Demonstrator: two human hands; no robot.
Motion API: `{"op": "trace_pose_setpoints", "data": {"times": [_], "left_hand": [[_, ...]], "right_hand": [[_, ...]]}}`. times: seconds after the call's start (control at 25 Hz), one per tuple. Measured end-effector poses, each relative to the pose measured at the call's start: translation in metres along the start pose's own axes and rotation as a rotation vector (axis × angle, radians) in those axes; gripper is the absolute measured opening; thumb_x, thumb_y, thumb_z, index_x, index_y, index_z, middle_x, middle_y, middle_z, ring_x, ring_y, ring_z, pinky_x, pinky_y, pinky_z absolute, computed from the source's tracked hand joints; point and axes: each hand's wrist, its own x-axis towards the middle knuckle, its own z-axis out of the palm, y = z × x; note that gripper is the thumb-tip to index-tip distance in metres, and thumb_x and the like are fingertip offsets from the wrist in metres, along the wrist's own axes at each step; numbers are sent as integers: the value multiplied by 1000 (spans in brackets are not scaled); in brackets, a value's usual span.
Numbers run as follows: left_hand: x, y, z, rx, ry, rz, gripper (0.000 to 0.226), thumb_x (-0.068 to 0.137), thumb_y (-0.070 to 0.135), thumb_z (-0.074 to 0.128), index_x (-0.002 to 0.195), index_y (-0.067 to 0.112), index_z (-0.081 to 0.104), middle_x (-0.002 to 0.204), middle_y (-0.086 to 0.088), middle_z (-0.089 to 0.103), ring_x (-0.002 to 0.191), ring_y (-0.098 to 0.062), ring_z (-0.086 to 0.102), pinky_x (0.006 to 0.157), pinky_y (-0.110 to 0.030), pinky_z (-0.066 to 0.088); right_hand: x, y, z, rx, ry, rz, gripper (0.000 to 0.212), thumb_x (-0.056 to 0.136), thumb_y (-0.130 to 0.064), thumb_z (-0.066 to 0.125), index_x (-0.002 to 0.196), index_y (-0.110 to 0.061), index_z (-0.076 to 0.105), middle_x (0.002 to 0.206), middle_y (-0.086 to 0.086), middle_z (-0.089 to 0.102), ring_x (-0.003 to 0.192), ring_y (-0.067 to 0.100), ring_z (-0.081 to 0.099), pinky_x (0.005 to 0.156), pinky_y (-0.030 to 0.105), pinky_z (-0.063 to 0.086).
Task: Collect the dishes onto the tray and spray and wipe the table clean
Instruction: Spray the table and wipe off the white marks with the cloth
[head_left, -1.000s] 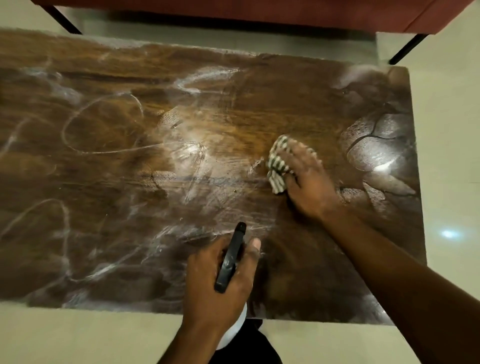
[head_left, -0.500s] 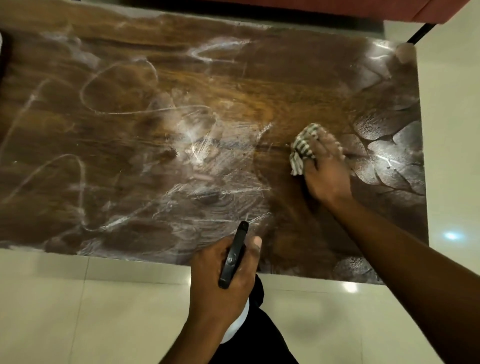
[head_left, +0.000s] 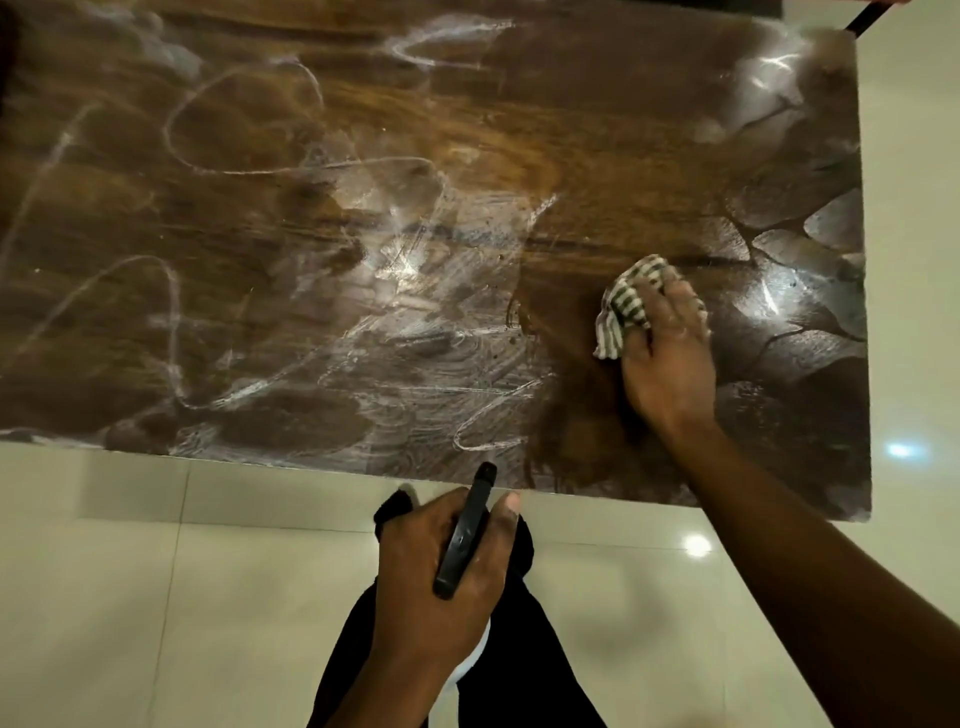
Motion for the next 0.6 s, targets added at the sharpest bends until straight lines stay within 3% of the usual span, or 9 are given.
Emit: {"op": "trace_pose_setpoints", "data": {"times": [0.04, 0.2, 0.28, 0.36, 0.48, 0.52, 0.6], "left_hand": [[-1, -4, -1, 32, 4, 13, 54, 95, 44, 74, 54, 28, 43, 48, 4, 41, 45, -11, 39, 52, -25, 33], [-5, -19, -12, 32, -8, 0, 47, 93, 45, 78, 61, 22, 52, 56, -3, 54, 53, -19, 53, 57, -24, 42], [-6, -19, -18, 1, -40, -13, 43, 93, 41, 78, 62, 21, 56, 57, -4, 56, 54, -19, 54, 58, -20, 42], [-9, -19, -25, 30, -50, -19, 46, 92, 47, 72, 58, 24, 52, 53, -2, 52, 49, -16, 47, 54, -19, 37], [-14, -22, -36, 69, -74, -6, 44, 89, 54, 69, 56, 32, 51, 48, 6, 48, 47, -11, 44, 51, -19, 34], [-16, -23, -40, 56, -88, -8, 44, 89, 53, 71, 57, 31, 52, 50, 5, 50, 47, -12, 47, 52, -21, 36], [-21, -24, -47, 24, -114, -2, 41, 92, 47, 77, 64, 23, 59, 56, -2, 57, 53, -20, 54, 54, -24, 41]], "right_hand": [[-14, -12, 10, -28, -35, -84, 60, 100, -24, 46, 159, -19, 47, 174, 8, 28, 162, 27, 21, 132, 45, 18], [-84, -8, 21, -229, -332, -709, 57, 106, -29, 45, 162, -23, 41, 175, 4, 24, 164, 23, 17, 133, 43, 16], [-89, 22, 7, -270, -343, -787, 55, 108, -32, 46, 162, -23, 42, 175, 3, 25, 163, 21, 18, 132, 47, 20], [-92, 46, -2, -198, -186, -531, 55, 104, -26, 49, 159, -21, 47, 173, 5, 31, 162, 24, 24, 128, 53, 27], [-110, 29, 11, -22, 139, 59, 58, 99, -24, 46, 156, -17, 52, 171, 8, 34, 160, 28, 28, 127, 55, 26], [-119, 6, 26, 6, 193, 174, 60, 97, -25, 44, 155, -16, 51, 171, 9, 34, 160, 30, 27, 128, 55, 25], [-141, -47, 60, 14, 164, 156, 62, 97, -28, 43, 158, -17, 48, 172, 10, 33, 160, 30, 25, 129, 54, 24]]}}
